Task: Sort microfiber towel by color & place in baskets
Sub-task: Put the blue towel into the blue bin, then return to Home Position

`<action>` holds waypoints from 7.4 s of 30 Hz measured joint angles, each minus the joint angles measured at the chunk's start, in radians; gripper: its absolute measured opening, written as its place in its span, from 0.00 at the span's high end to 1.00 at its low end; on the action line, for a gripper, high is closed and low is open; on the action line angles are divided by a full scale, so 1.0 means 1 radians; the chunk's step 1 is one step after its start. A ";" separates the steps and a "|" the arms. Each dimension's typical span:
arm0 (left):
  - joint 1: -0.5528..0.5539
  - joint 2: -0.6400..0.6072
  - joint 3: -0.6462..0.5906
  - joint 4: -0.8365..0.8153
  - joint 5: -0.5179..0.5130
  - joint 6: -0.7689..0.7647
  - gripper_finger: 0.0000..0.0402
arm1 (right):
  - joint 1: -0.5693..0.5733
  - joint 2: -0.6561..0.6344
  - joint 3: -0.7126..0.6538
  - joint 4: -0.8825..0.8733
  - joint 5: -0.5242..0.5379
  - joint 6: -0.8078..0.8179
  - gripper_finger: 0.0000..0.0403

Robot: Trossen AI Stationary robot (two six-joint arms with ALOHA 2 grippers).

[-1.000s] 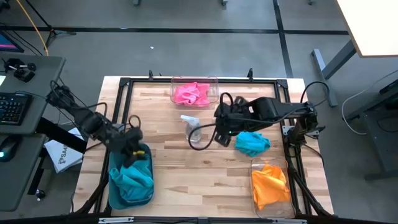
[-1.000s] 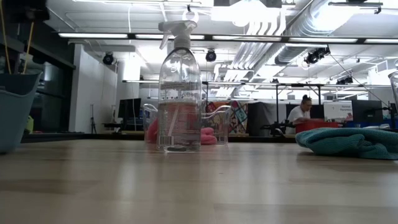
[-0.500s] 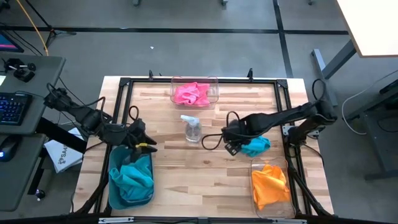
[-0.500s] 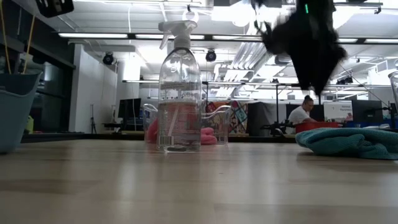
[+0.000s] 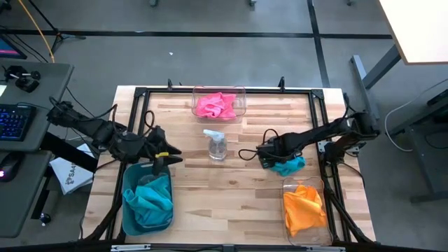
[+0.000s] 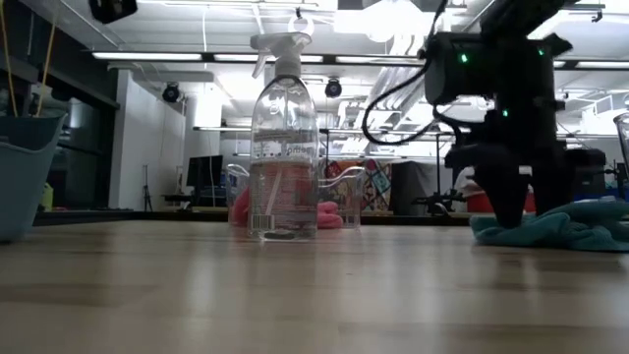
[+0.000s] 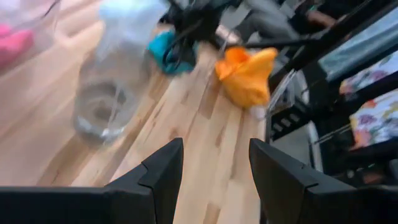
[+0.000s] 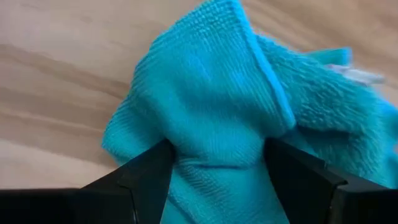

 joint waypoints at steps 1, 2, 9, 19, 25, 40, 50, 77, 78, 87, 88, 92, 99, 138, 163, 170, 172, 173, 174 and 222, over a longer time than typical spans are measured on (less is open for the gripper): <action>0.004 0.000 0.000 0.027 -0.002 0.017 0.57 | 0.000 0.004 -0.020 0.034 -0.002 0.013 0.38; 0.009 0.000 0.000 0.057 -0.002 0.037 0.57 | 0.000 0.006 -0.035 0.064 -0.002 0.019 0.38; 0.039 0.000 0.000 0.309 0.000 0.169 0.57 | 0.004 0.009 -0.028 0.080 0.024 0.002 0.61; 0.038 -0.045 0.000 0.588 0.165 0.383 0.57 | 0.097 -0.036 0.457 0.134 0.342 -0.346 0.95; 0.038 -0.083 0.000 0.631 0.149 0.438 0.57 | 0.176 -0.038 0.729 0.386 0.463 -0.655 0.97; 0.038 -0.046 0.000 0.631 0.088 0.575 0.57 | 0.217 0.192 1.065 0.681 0.266 -1.035 0.99; 0.037 0.037 0.000 0.700 0.243 0.478 0.57 | 0.169 0.311 1.223 0.686 0.025 -1.070 0.99; 0.074 0.238 0.000 1.130 0.487 0.482 0.65 | 0.167 0.325 1.238 0.742 -0.089 -0.997 0.94; 0.081 0.238 0.000 1.130 0.498 0.482 0.70 | 0.167 0.324 1.238 0.741 -0.088 -0.993 0.91; 0.143 0.100 0.000 0.895 0.552 0.473 0.98 | 0.162 0.310 1.235 0.709 -0.038 -1.005 0.56; 0.144 0.068 0.000 0.834 0.545 0.473 0.98 | 0.160 0.303 1.235 0.701 -0.034 -1.012 0.52; 0.132 -0.060 0.002 0.595 0.478 0.459 0.99 | 0.152 0.251 1.235 0.606 -0.035 -1.024 0.40; 0.046 -0.233 0.002 0.187 0.430 0.188 1.00 | 0.154 0.151 1.235 0.344 0.037 -1.002 0.35; -0.457 0.282 -0.168 -0.236 0.302 -0.242 0.65 | 0.150 0.153 1.235 -0.041 0.310 -0.895 0.35; 0.300 -0.106 -0.252 0.487 0.090 0.661 0.76 | 0.150 0.152 1.235 -0.054 0.254 -0.858 0.35; 0.427 -0.290 -0.559 0.796 0.258 0.442 0.97 | 0.151 0.119 1.235 -0.073 0.235 -0.838 0.36; 0.428 -0.323 -0.629 0.879 0.230 0.419 0.98 | 0.151 0.107 1.235 -0.085 0.234 -0.847 0.38; 0.428 -0.334 -0.660 0.915 0.217 0.411 0.99 | 0.151 0.102 1.235 -0.099 0.231 -0.848 0.41; 0.428 -0.344 -0.687 0.938 0.203 0.405 0.99 | 0.151 0.095 1.235 -0.120 0.230 -0.843 0.44; 0.443 -0.362 -0.887 1.125 0.149 0.307 1.00 | -0.083 -0.900 -0.637 1.187 0.002 -0.801 1.00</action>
